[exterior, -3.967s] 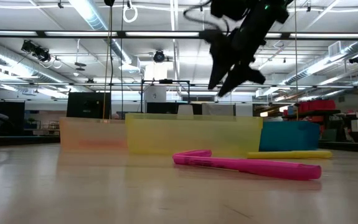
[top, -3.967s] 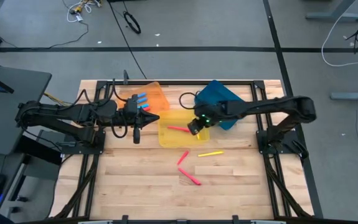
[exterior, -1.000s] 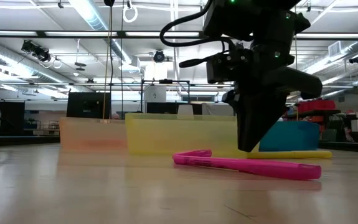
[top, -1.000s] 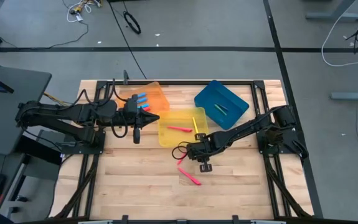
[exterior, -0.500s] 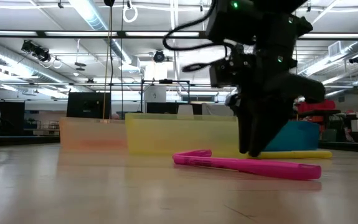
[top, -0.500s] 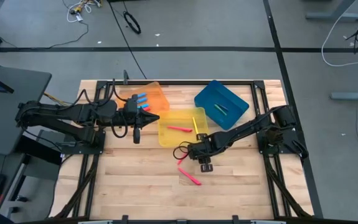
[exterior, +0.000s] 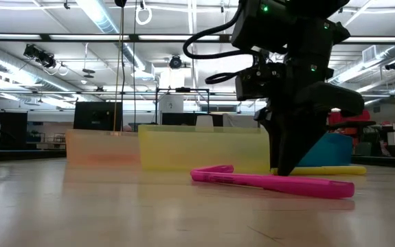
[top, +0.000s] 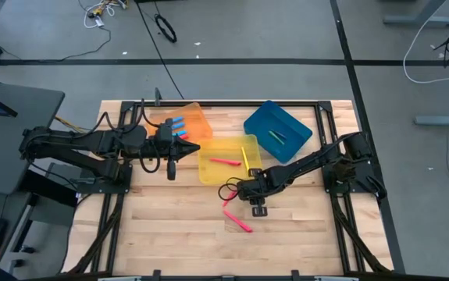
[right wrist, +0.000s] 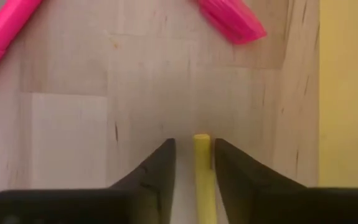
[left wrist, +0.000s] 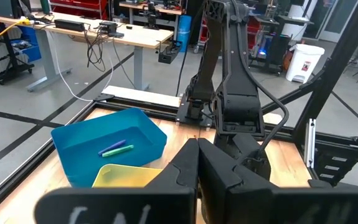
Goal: Pick & Place Markers
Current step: Put the yellow marker pen into the yellow bin
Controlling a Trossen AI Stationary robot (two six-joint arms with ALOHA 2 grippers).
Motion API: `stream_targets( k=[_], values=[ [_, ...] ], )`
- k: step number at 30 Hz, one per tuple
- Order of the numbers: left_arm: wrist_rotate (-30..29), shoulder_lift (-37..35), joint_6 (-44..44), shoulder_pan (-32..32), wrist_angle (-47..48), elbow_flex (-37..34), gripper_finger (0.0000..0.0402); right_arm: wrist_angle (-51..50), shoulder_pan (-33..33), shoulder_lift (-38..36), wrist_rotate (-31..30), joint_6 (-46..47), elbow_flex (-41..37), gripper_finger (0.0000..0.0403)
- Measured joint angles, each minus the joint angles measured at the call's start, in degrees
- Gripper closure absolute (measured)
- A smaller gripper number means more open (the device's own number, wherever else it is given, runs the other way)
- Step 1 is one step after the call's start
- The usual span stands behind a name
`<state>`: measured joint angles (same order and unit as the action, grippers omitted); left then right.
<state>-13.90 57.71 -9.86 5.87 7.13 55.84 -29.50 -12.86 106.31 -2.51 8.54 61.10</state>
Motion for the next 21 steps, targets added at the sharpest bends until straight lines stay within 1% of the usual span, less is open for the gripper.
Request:
stream_targets(
  k=[6, 9, 16, 21],
  values=[
    [0.0, 0.0, 0.0, 0.0, 0.0, 0.0, 0.039, 0.1, 0.0, 0.1, 0.0, 0.0, 0.0, 0.0364],
    [0.0, 0.0, 0.0, 0.0, 0.0, 0.0, 0.039, 0.1, 0.0, 0.1, 0.1, 0.0, 0.0, 0.039],
    [0.0, 0.0, 0.0, 0.0, 0.0, 0.0, 0.039, -0.7, 0.0, -1.2, 0.2, 1.7, -0.2, 0.0389],
    [0.0, 0.0, 0.0, 0.0, 0.0, 0.0, 0.039, -5.9, 0.0, -5.1, 0.3, 3.3, 0.4, 0.0391]
  ],
)
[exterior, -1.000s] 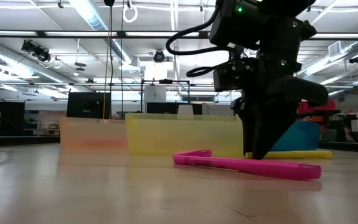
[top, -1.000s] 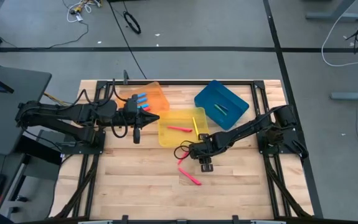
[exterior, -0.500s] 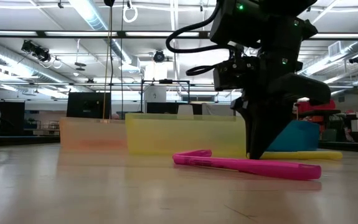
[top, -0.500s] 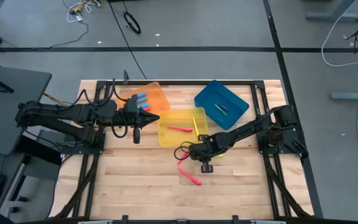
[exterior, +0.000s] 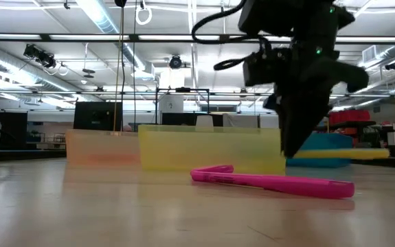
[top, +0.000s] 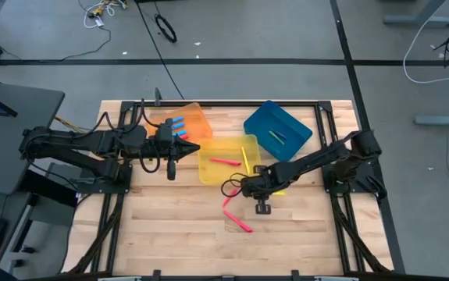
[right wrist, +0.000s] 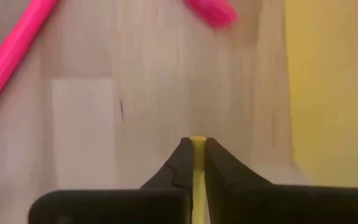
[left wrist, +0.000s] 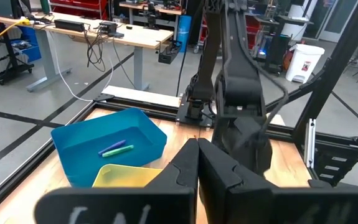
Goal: Pick & Place Markers
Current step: Put the yellow marker pen into the yellow bin
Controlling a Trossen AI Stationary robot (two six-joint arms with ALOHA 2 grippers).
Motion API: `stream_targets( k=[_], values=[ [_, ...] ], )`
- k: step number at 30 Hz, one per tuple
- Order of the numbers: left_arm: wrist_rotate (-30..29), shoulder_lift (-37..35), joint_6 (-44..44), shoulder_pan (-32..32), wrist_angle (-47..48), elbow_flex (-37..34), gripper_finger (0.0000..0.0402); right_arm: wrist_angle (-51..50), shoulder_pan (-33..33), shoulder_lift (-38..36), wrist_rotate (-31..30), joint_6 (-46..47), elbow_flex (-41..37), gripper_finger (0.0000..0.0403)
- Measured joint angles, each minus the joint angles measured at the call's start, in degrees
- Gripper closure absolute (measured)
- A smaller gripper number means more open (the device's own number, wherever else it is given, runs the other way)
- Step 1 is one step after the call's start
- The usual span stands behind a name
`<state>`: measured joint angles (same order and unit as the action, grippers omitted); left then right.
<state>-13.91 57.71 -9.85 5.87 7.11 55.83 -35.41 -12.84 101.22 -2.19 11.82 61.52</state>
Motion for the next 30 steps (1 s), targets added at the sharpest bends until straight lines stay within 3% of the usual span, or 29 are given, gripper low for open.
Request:
stream_targets(
  k=[11, 17, 23, 30],
  values=[
    [0.0, 0.0, 0.1, 0.0, 0.0, 0.0, 0.039, -16.4, -1.9, -9.0, 1.2, -1.1, 9.9, 0.0392],
    [0.0, 0.0, 0.5, 0.0, 0.0, 0.0, 0.039, -19.2, -1.8, -10.2, 0.0, -4.2, 15.5, 0.0392],
    [0.0, 0.0, 0.6, 0.0, 0.0, 0.0, 0.039, -13.7, 0.7, -9.3, -1.4, -4.0, 16.4, 0.0392],
    [0.0, 0.0, 0.6, 0.0, 0.0, 0.0, 0.039, 0.9, 6.7, -8.5, -6.5, 1.6, 16.5, 0.0393]
  ],
)
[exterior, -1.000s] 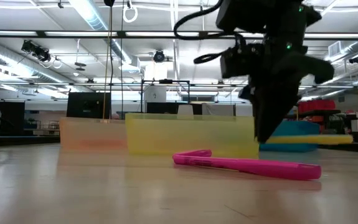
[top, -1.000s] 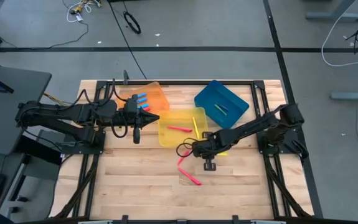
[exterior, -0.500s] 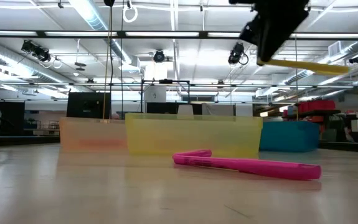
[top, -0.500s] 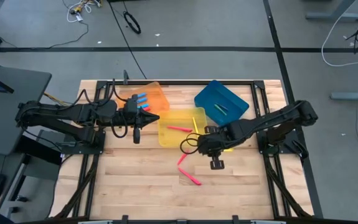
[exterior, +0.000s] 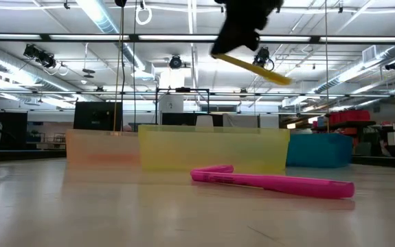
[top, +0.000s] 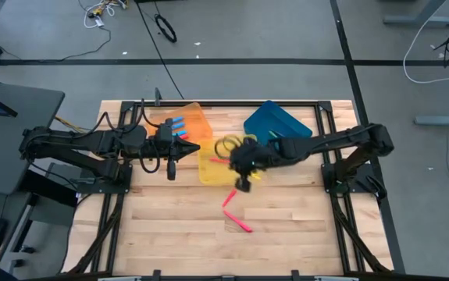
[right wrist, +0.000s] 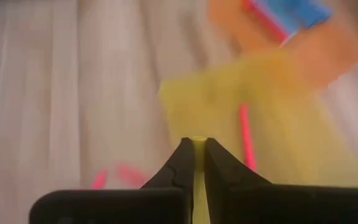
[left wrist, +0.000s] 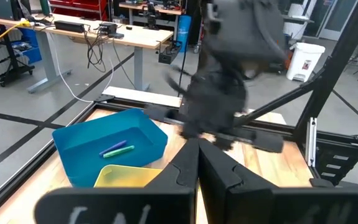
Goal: Pick & Place Markers
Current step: Put the yellow marker pen into the yellow bin
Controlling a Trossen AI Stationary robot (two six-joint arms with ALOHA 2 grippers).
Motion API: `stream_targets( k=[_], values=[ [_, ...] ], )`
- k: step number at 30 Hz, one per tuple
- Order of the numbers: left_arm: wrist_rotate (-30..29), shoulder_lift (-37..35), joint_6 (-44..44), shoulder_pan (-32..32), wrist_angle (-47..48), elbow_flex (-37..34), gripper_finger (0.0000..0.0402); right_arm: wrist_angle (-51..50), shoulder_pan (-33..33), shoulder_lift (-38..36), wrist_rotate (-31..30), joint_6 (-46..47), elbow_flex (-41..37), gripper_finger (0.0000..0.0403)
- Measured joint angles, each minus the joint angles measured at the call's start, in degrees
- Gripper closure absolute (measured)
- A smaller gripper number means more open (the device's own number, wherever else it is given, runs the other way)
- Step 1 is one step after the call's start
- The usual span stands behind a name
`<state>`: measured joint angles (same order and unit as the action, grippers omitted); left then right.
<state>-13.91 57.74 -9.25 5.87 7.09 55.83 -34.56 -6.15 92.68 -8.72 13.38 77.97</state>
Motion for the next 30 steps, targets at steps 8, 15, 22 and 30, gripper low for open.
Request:
stream_targets(
  k=[8, 15, 22, 30],
  values=[
    [0.0, 0.0, -0.2, 0.0, 0.0, 0.0, 0.039, 14.2, 6.2, 0.3, -3.8, 3.7, 0.0, 0.0393],
    [0.0, 0.0, 0.0, 0.0, -0.2, 0.0, 0.039, 19.3, 10.7, 4.8, -5.3, 5.2, 0.1, 0.0391],
    [0.0, 0.0, 0.6, 0.0, -0.2, 0.0, 0.039, 12.1, 13.6, 12.5, -0.4, 8.7, 3.3, 0.039],
    [0.0, 0.0, 0.6, 0.0, 0.0, 0.0, 0.039, 6.2, 15.2, 18.2, 7.2, 8.4, 7.6, 0.039]
  ],
)
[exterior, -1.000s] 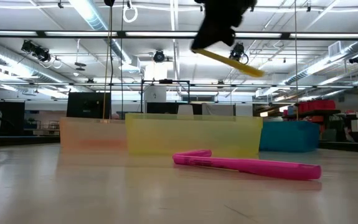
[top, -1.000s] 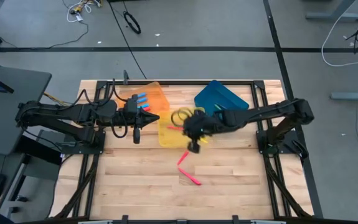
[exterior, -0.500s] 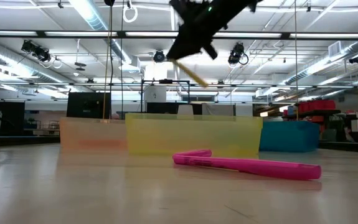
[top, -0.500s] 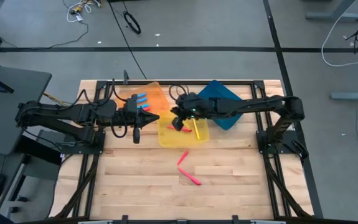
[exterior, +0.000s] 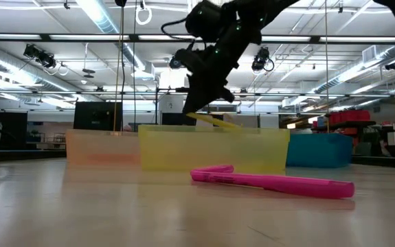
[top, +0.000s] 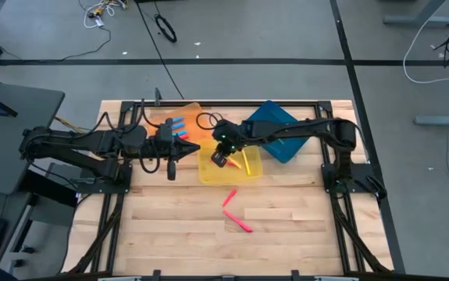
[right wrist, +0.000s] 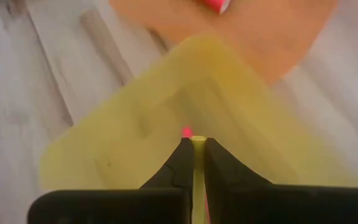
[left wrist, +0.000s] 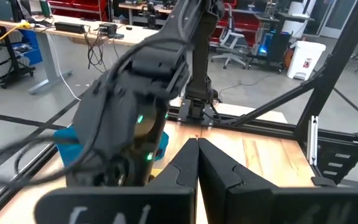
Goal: Pick & Place Markers
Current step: Put the yellow marker pen into the yellow bin
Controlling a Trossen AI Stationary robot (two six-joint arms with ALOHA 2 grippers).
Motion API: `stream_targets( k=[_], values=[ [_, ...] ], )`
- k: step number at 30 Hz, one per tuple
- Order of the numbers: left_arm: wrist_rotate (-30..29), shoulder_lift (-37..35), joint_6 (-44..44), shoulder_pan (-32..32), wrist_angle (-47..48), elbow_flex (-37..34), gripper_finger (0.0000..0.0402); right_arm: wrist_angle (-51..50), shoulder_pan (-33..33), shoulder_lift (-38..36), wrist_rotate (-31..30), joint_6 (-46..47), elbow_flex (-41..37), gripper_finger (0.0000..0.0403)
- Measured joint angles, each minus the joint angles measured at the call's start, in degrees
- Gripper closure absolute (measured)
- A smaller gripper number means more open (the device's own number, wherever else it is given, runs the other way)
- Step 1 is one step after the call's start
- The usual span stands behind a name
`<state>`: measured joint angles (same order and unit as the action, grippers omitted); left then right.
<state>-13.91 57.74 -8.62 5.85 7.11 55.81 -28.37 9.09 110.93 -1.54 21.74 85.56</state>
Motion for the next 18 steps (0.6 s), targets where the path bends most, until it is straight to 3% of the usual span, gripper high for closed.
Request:
stream_targets(
  k=[18],
  values=[
    [0.0, 0.0, 0.2, 0.0, 0.1, 0.0, 0.039, -0.8, 0.1, 6.6, 3.6, -3.8, 0.1, 0.039]
  ],
)
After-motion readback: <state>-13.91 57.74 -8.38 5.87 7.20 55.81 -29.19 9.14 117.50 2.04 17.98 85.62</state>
